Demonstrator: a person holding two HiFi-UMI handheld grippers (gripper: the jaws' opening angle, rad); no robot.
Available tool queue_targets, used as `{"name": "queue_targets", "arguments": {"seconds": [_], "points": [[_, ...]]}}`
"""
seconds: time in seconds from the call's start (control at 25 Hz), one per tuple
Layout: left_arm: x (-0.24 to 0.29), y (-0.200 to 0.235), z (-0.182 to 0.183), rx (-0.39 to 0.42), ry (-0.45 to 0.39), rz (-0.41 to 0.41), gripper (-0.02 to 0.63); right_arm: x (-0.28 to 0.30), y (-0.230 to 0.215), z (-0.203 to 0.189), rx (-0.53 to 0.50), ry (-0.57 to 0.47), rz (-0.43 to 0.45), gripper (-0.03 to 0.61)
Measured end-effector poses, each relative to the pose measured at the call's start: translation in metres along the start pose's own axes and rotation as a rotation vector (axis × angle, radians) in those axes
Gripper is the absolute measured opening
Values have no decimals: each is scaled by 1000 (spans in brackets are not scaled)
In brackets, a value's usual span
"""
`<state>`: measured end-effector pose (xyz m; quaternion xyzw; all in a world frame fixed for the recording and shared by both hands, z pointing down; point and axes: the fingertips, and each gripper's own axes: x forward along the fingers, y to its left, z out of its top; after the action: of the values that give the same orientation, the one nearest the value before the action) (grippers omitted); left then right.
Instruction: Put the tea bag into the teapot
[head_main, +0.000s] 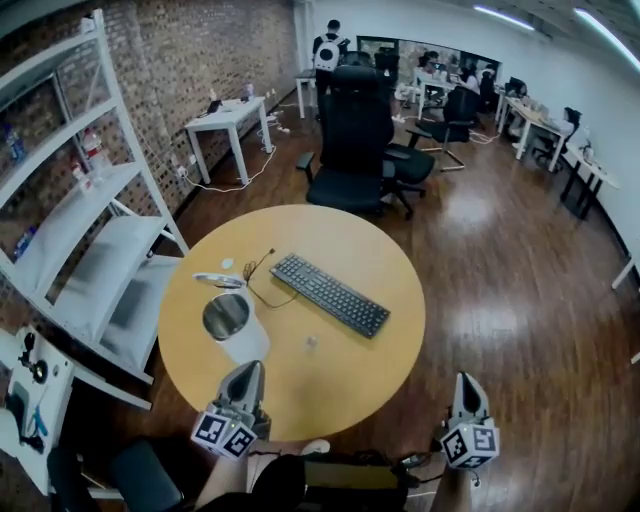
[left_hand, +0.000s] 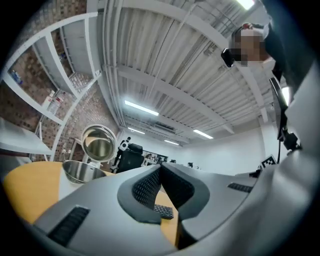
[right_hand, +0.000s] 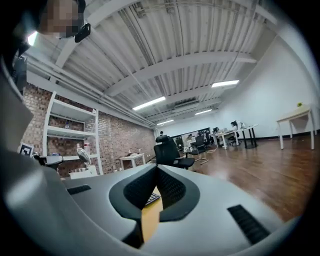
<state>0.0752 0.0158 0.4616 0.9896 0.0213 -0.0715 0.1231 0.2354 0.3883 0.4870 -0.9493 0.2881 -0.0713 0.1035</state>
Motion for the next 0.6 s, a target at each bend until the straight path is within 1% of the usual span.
{"name": "queue_targets", "arguments": {"seconds": [0.16, 0.36, 0.48, 0.6], "points": [[-42, 19, 12, 32, -19, 111, -6, 34, 42, -13, -10, 34, 127, 8], [-97, 50, 18, 45, -30, 276, -6, 70, 94, -30, -46, 43, 299, 8], [-111, 63, 17, 42, -31, 336, -6, 84, 112, -39, -77, 82, 330, 8], [-110, 76, 14, 30, -33, 355, -6, 93, 118, -43, -105, 109, 328, 8]]}}
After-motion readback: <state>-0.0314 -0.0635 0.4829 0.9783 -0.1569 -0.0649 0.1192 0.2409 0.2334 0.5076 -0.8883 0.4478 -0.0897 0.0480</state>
